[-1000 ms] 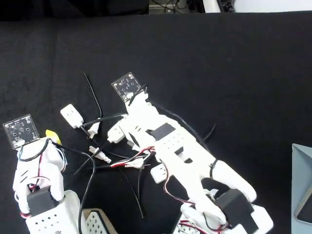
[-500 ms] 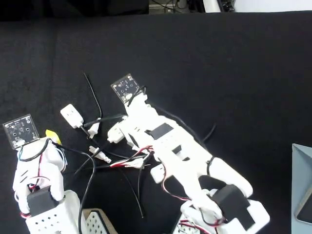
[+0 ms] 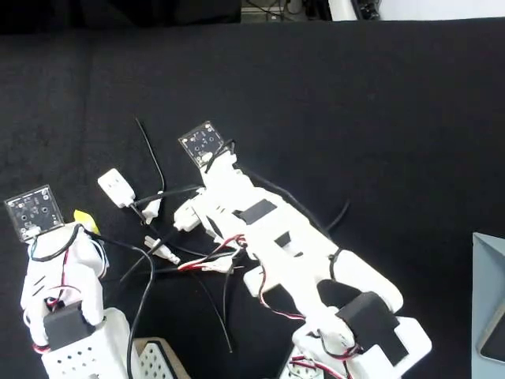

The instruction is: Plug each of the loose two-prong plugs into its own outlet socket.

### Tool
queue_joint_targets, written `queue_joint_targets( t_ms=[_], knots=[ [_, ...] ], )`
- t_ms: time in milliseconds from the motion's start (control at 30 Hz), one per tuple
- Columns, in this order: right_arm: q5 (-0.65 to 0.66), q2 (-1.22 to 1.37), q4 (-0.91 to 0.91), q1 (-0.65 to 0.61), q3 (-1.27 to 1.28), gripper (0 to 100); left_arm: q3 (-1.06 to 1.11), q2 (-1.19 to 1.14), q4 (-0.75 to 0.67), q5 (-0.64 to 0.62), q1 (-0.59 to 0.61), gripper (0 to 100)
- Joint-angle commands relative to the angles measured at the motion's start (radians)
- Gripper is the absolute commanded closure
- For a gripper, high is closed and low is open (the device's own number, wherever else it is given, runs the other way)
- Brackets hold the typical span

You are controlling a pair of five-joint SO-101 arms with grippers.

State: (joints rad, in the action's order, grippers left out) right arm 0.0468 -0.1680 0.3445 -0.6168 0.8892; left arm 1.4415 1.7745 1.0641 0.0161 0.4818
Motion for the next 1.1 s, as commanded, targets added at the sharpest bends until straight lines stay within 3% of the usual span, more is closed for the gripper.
queue_joint_targets(
  t_ms=[0, 200, 900, 1067],
  knots=[
    [0.006, -0.001, 0.097, 0.008, -0.047, 98.7, -0.005, 0.006, 0.003, -0.002, 0.004, 90],
    [0.006, -0.001, 0.226, 0.008, -0.139, 98.7, -0.005, 0.006, 0.002, -0.002, 0.004, 90],
    [0.003, -0.001, 0.235, -0.011, -0.194, 98.7, -0.005, 0.008, -0.002, -0.002, 0.004, 90],
    [0.002, -0.001, 0.368, -0.009, -0.274, 98.7, -0.005, 0.008, -0.003, -0.002, 0.004, 90]
  ],
)
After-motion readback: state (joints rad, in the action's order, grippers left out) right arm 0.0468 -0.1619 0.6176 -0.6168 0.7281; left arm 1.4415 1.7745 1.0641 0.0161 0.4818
